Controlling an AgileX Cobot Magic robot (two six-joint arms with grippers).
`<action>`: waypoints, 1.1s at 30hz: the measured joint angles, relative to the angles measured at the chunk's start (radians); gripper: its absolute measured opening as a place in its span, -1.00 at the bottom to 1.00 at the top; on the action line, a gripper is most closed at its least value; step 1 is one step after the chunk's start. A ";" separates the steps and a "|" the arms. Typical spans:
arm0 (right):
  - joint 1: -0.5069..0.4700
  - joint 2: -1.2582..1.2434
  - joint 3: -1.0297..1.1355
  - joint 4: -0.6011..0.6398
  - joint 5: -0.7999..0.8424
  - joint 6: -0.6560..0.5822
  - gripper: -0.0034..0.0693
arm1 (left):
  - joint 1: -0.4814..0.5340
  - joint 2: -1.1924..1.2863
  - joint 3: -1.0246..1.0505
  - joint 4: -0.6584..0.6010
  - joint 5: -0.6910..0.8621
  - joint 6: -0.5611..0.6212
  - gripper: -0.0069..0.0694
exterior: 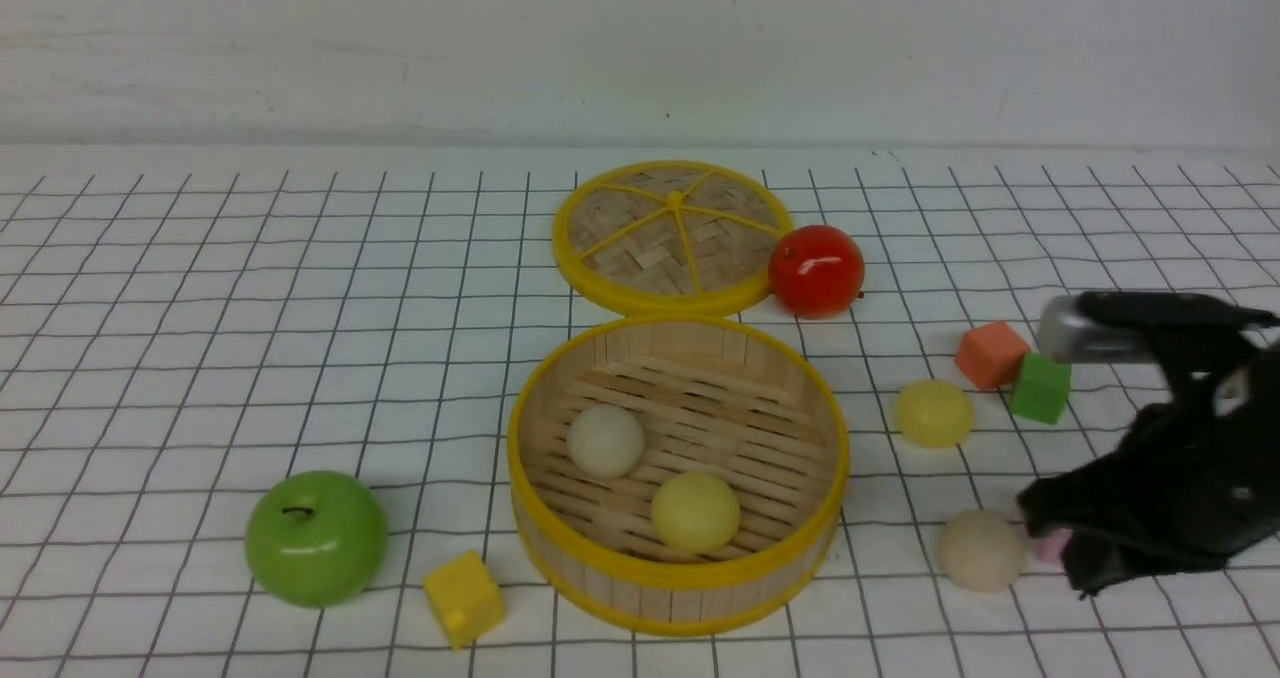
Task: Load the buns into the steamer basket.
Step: Use the right arm to grab a steamed stuffed bun
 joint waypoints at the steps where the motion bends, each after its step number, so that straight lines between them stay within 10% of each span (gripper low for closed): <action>1: 0.012 0.077 -0.037 -0.015 -0.004 0.016 -0.78 | 0.000 0.000 0.000 0.000 0.005 0.000 -0.85; 18: 0.017 0.354 -0.232 -0.080 -0.071 0.085 0.01 | 0.000 -0.001 0.000 0.000 0.008 0.000 -0.85; 33: 0.017 0.376 -0.234 -0.087 -0.060 0.057 -0.86 | 0.000 -0.001 0.000 0.000 0.008 0.000 -0.85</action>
